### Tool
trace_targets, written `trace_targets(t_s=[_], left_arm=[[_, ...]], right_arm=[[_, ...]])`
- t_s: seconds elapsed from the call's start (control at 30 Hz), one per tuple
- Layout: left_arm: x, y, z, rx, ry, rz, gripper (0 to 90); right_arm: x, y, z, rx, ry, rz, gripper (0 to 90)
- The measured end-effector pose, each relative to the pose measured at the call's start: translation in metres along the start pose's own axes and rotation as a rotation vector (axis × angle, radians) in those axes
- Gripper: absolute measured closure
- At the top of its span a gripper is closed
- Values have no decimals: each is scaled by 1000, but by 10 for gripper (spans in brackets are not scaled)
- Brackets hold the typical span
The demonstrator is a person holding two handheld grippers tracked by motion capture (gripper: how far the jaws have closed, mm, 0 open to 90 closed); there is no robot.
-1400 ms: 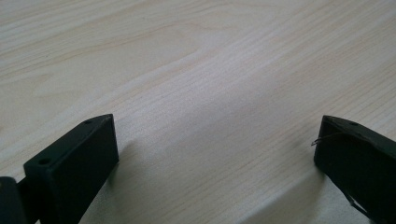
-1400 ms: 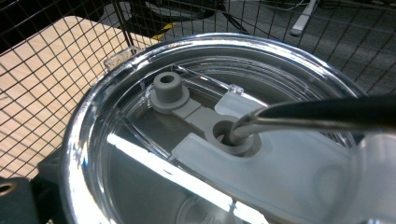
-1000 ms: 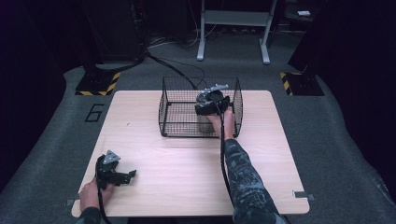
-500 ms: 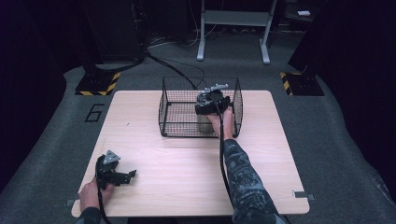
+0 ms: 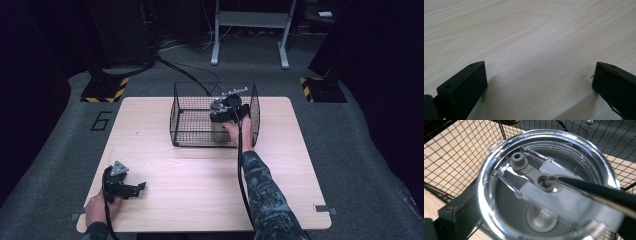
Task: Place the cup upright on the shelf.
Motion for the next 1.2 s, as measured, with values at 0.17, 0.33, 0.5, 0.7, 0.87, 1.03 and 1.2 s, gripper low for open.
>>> trace_targets(t_s=[0.17, 0.33, 0.5, 0.7, 0.87, 1.03, 1.2], left_arm=[[0, 0, 0, 2, 2, -4, 0], [0, 0, 0, 0, 0, 0, 0], [0, 0, 0, 0, 1, -1, 0], [0, 0, 0, 2, 4, -8, 0], [0, 0, 0, 2, 3, -6, 0], [0, 0, 0, 2, 4, -8, 0], [0, 0, 0, 2, 4, -8, 0]], right_arm=[[-3, 3, -15, -4, -4, -12, 0], [-9, 7, -29, 3, 4, -17, 0], [-16, 11, -51, 15, 28, -28, 0], [-22, 12, -80, 29, 63, -52, 0], [-31, 14, -102, 32, 82, -95, 0], [-47, 18, -120, 22, 87, -111, 0], [-68, 29, -132, 7, 80, -117, 0]])
Point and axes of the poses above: each handheld gripper's, and its own axes: z roughly forward along the jaws, x roughly out of its top, y roughly to its right, the point moved 7 cm from there along z, roughly forward along the jaws, and after that the axes turned 11 degrees about -x, right-handed, at the moved point
